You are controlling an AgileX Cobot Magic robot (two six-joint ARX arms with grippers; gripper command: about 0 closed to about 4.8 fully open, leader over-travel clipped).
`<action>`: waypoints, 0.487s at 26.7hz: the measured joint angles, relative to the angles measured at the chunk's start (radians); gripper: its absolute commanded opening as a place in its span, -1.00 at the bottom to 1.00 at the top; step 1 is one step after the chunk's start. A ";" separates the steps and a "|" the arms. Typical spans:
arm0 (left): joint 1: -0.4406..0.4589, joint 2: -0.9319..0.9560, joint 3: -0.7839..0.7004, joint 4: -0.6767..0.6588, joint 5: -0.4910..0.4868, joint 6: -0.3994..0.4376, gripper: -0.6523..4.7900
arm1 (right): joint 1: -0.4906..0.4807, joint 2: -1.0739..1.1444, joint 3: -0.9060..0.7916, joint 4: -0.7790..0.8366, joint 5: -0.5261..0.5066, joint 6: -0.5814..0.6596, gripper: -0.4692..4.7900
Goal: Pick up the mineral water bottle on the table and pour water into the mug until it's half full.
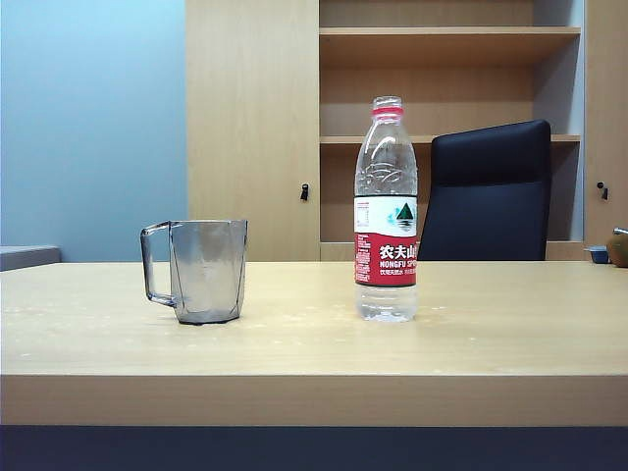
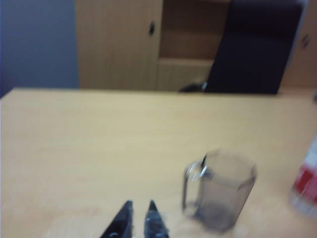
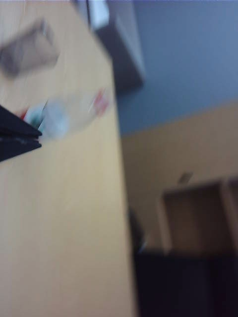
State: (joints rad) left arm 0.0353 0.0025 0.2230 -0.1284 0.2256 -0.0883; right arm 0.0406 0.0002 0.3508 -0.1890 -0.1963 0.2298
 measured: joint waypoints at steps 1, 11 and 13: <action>0.000 0.000 0.029 -0.002 0.003 -0.026 -0.56 | 0.000 0.000 0.038 -0.015 -0.027 0.000 -0.84; 0.000 0.386 0.280 0.004 0.394 -0.124 -0.20 | 0.004 0.384 0.401 -0.214 -0.253 -0.176 0.00; 0.000 0.549 0.303 -0.014 0.487 -0.093 -0.20 | 0.032 0.504 0.382 -0.099 -0.267 -0.170 0.03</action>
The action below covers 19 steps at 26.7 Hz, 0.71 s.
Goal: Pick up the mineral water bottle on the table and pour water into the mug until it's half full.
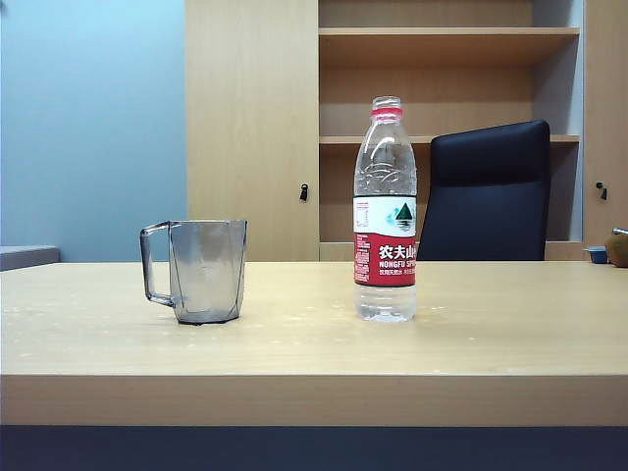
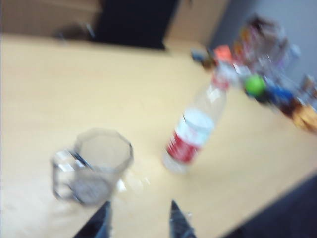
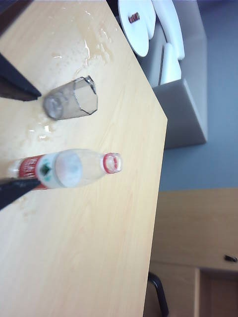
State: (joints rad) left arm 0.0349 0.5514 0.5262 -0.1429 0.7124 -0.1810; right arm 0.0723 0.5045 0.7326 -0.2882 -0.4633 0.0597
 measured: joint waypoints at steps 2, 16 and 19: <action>0.000 0.121 0.006 0.000 0.059 0.007 -0.20 | 0.052 0.120 -0.038 0.169 0.036 -0.003 0.07; -0.014 0.231 0.006 -0.003 0.048 0.005 -0.22 | 0.245 0.884 -0.266 1.033 0.303 0.003 0.62; -0.014 0.230 0.006 -0.003 0.066 -0.012 -0.25 | 0.247 0.973 -0.252 1.138 0.302 0.015 0.62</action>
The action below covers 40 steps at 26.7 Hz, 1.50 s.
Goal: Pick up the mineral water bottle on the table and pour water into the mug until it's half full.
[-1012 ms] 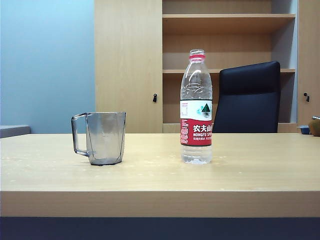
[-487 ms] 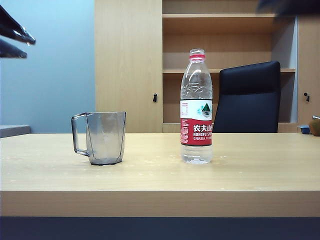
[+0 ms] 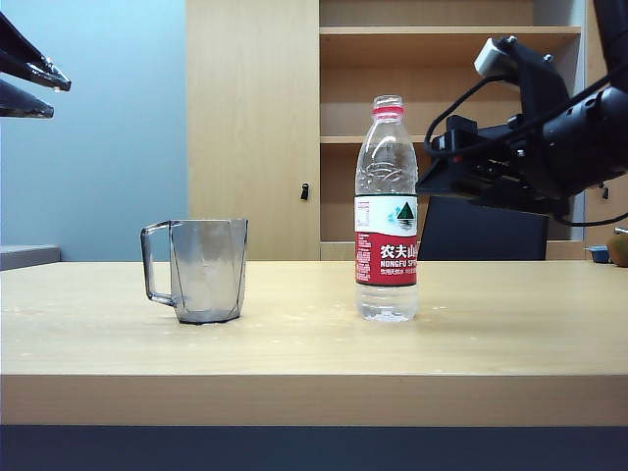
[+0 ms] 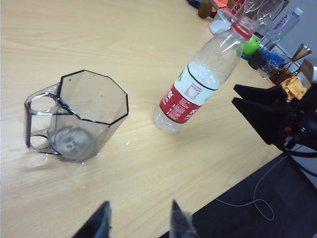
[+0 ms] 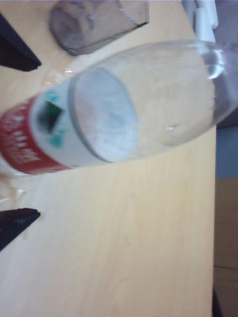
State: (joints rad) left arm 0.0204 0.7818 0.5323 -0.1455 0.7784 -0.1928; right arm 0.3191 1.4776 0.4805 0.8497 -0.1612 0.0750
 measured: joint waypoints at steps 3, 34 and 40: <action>0.000 0.000 0.000 0.000 -0.001 -0.002 -0.78 | 0.001 0.024 0.031 0.025 0.000 0.003 0.62; 0.002 -0.019 0.007 0.008 -0.140 0.224 -0.78 | 0.080 0.322 0.437 -0.282 -0.006 -0.176 0.10; 0.001 -0.019 0.007 0.008 -0.139 0.225 -0.78 | 0.186 0.292 0.724 -0.791 0.235 -0.629 0.10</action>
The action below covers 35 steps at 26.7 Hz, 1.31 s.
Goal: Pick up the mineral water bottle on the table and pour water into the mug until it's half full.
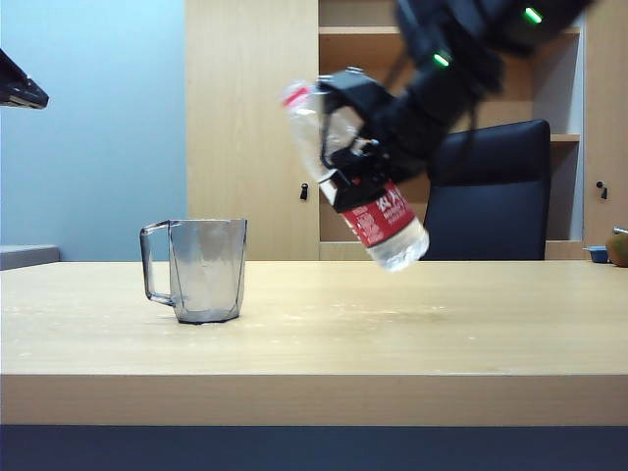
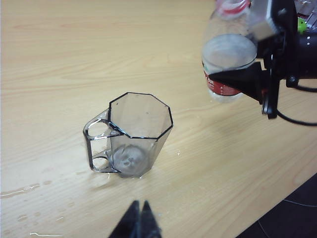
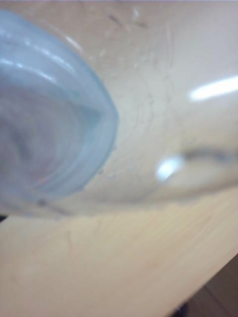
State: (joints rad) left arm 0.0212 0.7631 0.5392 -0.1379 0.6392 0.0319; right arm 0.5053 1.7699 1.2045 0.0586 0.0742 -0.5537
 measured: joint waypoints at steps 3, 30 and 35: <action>0.000 0.000 0.000 0.000 0.000 0.001 -0.78 | 0.064 0.013 0.052 -0.101 0.138 -0.169 0.10; 0.000 0.001 0.000 0.000 0.000 0.001 -0.78 | 0.183 0.217 0.254 -0.054 0.728 -0.776 0.15; 0.000 0.001 0.000 0.000 0.000 0.002 -0.78 | 0.212 0.216 0.254 -0.027 0.737 -0.832 0.15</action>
State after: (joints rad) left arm 0.0208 0.7643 0.5396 -0.1375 0.6388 0.0334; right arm 0.7170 1.9862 1.4590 0.0315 0.8116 -1.3861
